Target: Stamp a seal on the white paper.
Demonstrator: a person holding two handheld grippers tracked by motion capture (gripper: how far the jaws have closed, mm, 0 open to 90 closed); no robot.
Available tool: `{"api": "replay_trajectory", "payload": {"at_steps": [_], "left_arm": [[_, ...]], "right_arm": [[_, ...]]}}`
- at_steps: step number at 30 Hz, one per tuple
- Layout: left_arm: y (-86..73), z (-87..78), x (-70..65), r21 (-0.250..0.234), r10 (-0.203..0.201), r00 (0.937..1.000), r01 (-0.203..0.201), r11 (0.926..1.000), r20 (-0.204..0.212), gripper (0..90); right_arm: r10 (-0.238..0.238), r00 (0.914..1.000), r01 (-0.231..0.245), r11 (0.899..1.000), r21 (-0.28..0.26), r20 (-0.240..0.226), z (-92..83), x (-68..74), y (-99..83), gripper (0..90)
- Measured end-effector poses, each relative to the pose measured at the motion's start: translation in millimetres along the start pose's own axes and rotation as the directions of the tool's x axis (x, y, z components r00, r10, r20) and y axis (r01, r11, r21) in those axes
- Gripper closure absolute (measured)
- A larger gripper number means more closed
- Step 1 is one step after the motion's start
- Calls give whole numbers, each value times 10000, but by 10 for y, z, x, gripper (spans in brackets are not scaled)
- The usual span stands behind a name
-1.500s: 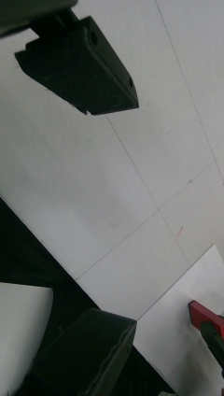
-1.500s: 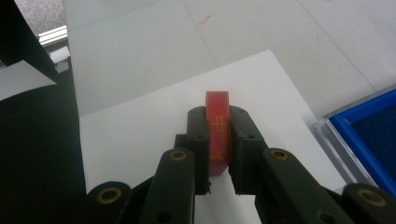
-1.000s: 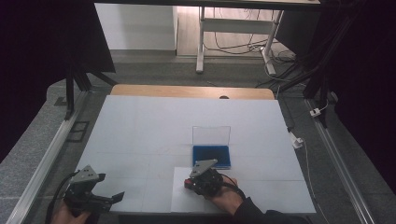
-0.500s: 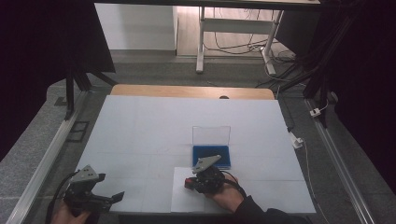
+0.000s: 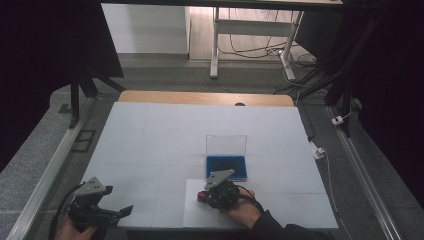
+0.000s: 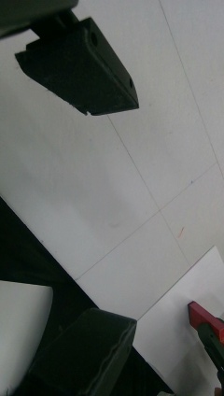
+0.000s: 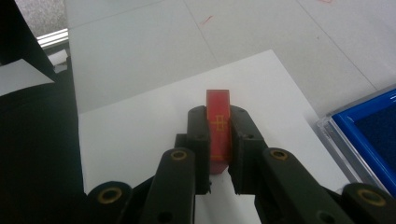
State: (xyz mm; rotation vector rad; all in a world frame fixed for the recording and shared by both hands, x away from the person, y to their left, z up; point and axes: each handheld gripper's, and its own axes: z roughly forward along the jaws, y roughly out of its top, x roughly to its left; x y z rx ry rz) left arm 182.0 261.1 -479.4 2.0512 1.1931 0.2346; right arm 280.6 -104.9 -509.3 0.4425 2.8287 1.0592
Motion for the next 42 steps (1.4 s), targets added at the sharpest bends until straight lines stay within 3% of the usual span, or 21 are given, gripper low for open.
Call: {"api": "replay_trajectory", "payload": {"at_steps": [4, 7, 23, 26, 42], "left_arm": [[-1, -1, 1, -16, -13, 10000, 13, 10000, 18, 14], [-1, -1, 0, -10, -5, 10000, 5, 10000, -6, 14], [-1, -2, -1, -15, 0, 10000, 0, 10000, -18, 15], [-1, -2, 0, -14, 0, 10000, 0, 10000, -13, 15], [-1, -2, 0, -15, 2, 10000, -2, 10000, 1, 16]], "right_arm": [[159, 9999, -159, 9998, 105, 51, -4, 7, 20, 797], [390, 9990, -389, 9992, 62, -213, -21, -17, 32, 797], [283, 9996, -286, 9990, -353, -85, -170, -50, 90, 797], [498, 9987, -503, 9977, -449, -105, -202, -66, 94, 797], [758, 9971, -752, 9946, -714, 59, -317, -194, 85, 796]]}}
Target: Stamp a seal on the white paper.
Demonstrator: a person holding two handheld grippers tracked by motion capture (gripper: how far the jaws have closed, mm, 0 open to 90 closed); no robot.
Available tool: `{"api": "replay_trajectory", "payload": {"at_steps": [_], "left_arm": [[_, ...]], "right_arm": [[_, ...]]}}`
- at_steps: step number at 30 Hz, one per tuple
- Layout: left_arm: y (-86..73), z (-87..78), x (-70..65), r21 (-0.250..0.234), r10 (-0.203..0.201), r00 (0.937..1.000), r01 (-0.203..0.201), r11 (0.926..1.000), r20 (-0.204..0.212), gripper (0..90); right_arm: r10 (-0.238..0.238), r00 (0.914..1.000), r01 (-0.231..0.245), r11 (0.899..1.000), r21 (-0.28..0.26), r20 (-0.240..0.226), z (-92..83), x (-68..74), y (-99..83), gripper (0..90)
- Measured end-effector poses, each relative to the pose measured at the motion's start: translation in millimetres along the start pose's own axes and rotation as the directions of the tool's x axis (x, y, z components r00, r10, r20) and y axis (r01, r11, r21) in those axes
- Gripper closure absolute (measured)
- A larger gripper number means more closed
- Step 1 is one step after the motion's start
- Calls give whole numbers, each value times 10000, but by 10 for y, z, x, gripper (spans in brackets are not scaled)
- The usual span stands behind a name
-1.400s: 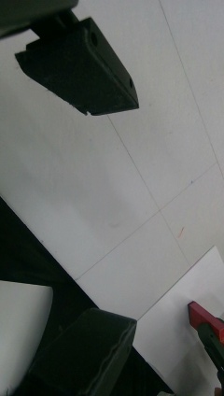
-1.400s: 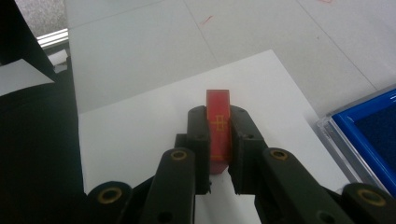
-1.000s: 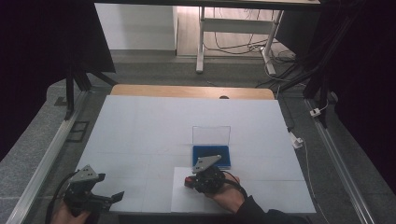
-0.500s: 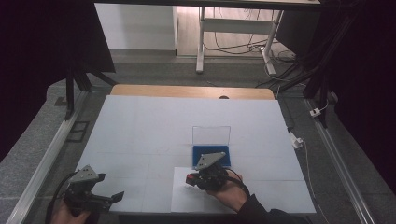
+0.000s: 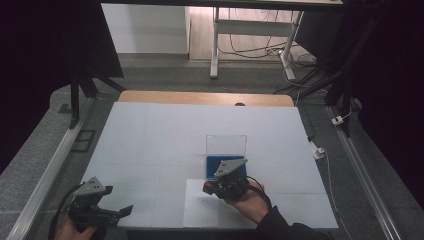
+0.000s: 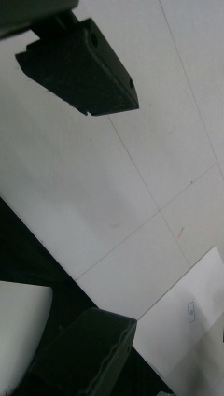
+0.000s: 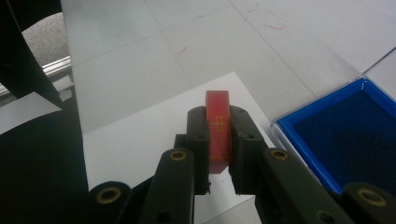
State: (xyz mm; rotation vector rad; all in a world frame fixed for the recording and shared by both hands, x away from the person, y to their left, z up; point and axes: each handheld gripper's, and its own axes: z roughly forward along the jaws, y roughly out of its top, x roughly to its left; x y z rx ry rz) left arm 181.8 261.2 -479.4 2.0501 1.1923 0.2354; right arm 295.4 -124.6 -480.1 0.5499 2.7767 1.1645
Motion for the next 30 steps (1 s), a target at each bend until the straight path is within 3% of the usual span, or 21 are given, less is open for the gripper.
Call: {"api": "replay_trajectory", "payload": {"at_steps": [15, 30], "left_arm": [[1, 1, 1, 4, -3, 10000, 3, 10000, 11, 16], [2, 3, -3, 19, 2, 10000, -2, 10000, -10, 17]], "right_arm": [[275, 9995, -271, 9994, -219, 177, -96, -144, 4, 795], [572, 9958, -548, 9979, -349, 711, -196, -292, 1, 795]]}}
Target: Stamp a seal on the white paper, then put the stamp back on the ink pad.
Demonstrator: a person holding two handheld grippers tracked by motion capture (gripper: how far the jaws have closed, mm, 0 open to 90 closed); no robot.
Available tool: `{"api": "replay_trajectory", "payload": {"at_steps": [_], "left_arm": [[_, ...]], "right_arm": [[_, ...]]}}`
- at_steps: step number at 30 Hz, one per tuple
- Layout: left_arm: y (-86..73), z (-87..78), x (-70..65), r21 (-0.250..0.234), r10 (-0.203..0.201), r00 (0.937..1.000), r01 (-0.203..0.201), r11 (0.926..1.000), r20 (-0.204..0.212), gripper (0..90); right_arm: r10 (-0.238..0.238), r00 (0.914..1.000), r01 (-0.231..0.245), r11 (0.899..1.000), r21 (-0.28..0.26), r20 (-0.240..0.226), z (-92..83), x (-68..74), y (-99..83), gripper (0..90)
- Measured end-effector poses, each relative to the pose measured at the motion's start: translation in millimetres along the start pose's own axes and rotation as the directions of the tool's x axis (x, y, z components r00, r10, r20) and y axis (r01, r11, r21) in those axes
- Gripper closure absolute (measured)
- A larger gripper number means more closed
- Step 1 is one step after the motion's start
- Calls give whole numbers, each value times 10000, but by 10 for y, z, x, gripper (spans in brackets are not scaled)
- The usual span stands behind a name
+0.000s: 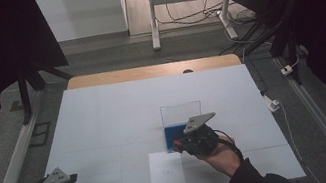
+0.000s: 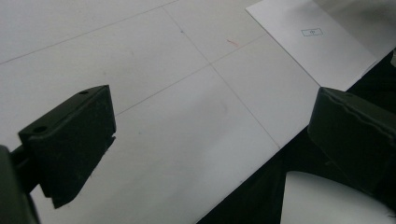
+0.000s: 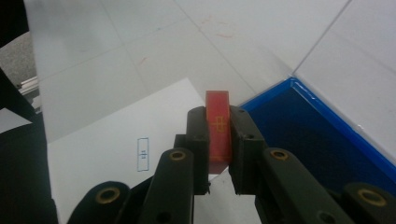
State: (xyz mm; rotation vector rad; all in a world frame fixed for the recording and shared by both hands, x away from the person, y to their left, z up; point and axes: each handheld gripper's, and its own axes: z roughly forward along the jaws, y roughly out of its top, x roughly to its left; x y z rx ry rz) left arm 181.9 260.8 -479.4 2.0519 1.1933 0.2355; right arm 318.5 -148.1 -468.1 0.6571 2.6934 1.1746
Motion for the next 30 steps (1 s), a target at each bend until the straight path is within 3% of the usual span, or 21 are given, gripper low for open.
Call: {"api": "replay_trajectory", "payload": {"at_steps": [12, 30], "left_arm": [[-1, -1, 2, -6, 8, 10000, -8, 10000, 5, 16], [0, 1, 2, 13, 7, 10000, -7, 10000, 29, 17]], "right_arm": [[475, 9972, -464, 9987, -198, 584, -56, -173, -12, 795], [801, 9865, -777, 9967, -220, 1428, -28, -381, -29, 795]]}}
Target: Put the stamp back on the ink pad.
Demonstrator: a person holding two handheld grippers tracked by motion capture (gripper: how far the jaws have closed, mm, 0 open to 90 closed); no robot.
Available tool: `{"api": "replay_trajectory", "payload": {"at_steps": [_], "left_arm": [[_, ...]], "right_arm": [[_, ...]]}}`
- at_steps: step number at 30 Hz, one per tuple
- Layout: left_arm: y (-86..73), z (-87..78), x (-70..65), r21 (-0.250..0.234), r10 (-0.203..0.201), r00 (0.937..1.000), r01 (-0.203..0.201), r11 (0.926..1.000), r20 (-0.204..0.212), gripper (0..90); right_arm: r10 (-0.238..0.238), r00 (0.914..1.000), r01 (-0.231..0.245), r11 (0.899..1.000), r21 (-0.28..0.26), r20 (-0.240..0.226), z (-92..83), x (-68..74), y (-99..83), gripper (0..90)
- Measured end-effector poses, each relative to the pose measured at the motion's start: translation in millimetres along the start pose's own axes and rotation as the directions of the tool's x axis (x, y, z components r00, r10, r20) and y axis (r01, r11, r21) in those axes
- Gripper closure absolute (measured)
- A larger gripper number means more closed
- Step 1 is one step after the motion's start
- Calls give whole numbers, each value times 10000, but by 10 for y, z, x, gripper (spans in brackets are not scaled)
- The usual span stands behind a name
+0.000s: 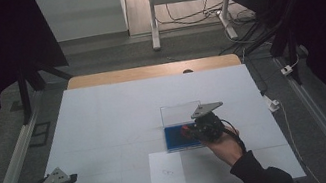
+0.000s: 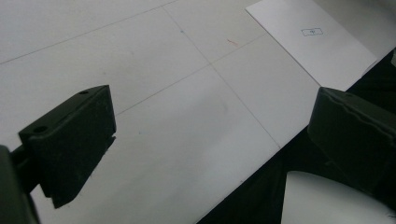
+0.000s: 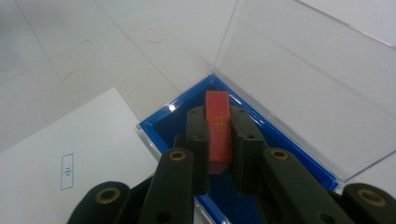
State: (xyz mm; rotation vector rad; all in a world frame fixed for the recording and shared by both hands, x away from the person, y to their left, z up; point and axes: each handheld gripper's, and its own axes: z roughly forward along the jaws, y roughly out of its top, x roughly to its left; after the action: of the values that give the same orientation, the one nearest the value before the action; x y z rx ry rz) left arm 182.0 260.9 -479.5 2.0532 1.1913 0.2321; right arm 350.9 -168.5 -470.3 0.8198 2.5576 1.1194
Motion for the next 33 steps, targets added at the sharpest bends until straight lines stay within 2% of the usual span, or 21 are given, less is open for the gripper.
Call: {"api": "replay_trajectory", "payload": {"at_steps": [9, 23, 33], "left_arm": [[1, 1, 0, 10, 12, 10000, -12, 10000, -19, 17], [1, 1, -2, 16, 26, 10000, -26, 10000, -14, 18], [1, 3, -4, 26, 30, 10000, -30, 10000, -16, 19]], "right_arm": [[-97, 9998, 95, 9999, 125, 196, 74, -37, -13, 794], [-427, 9980, 394, 9967, 709, 457, 198, -39, -56, 795], [-395, 9981, 351, 9955, 878, 482, 238, -43, -82, 793]]}}
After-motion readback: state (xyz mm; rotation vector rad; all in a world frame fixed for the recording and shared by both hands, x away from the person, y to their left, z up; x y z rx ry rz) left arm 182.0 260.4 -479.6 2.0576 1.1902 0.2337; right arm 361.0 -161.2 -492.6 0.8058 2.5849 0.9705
